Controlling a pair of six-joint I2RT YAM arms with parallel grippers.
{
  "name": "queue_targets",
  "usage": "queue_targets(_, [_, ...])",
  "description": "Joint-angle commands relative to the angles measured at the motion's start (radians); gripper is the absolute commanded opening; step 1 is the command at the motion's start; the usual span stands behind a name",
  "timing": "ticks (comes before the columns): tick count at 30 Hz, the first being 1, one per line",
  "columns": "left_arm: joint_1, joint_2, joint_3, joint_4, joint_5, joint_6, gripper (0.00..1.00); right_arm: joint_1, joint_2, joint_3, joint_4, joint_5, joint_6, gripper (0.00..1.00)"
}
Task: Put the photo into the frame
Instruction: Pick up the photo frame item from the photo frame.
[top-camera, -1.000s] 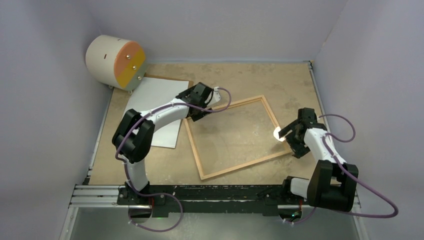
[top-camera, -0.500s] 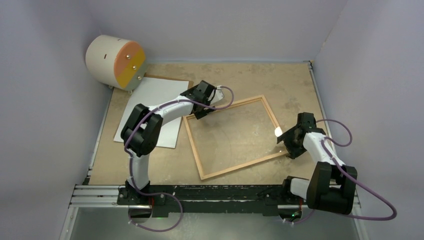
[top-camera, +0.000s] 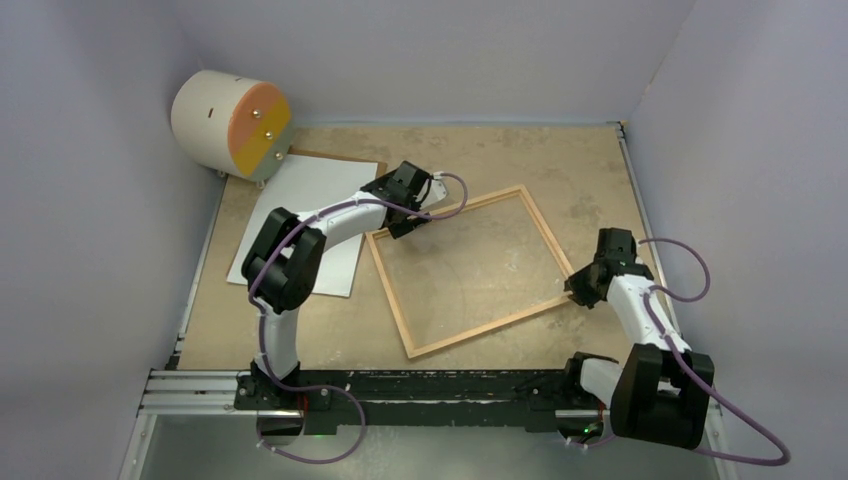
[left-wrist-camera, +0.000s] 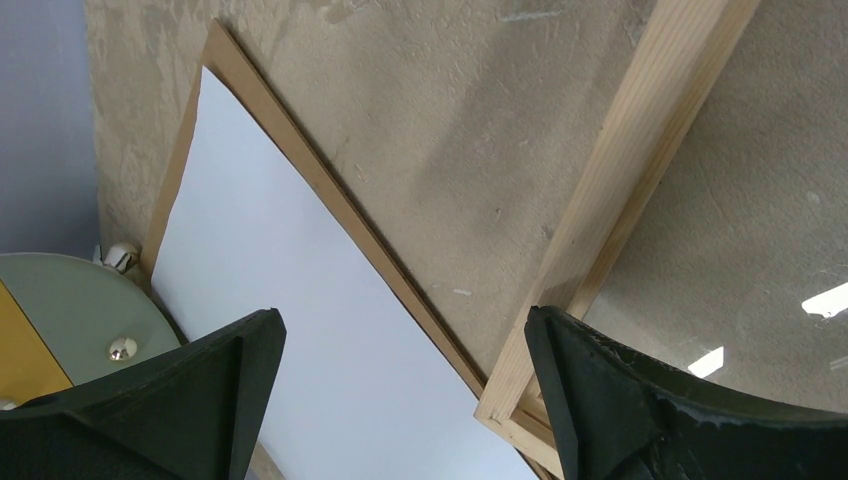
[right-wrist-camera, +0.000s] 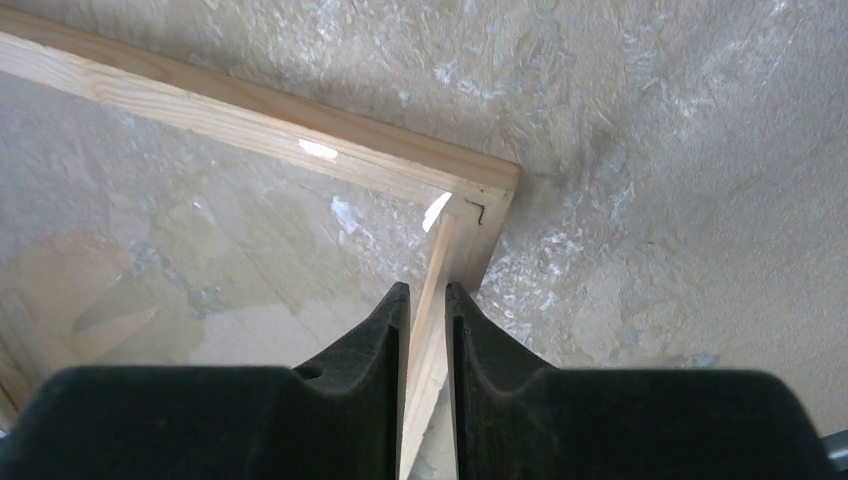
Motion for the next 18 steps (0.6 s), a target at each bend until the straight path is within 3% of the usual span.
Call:
queue_targets(1, [0.001,-0.012,-0.007,-0.056,0.040,-0.020,1.00,-0.002,-0.004,-0.030,0.023,-0.010,0.033,0.22])
queue_targets(5, [0.001,-0.014,0.060,-0.096,0.057,-0.032,1.00,-0.002,-0.027,-0.030,-0.024,-0.001,0.038,0.40])
queue_targets(10, [-0.002,0.056,0.227,-0.160,0.098,-0.065,1.00,-0.001,-0.065,-0.030,-0.036,0.024,0.051,0.35])
queue_targets(18, [-0.012,0.211,0.426,-0.163,0.049,-0.074,1.00,-0.003,-0.049,-0.062,0.040,0.023,0.067,0.32])
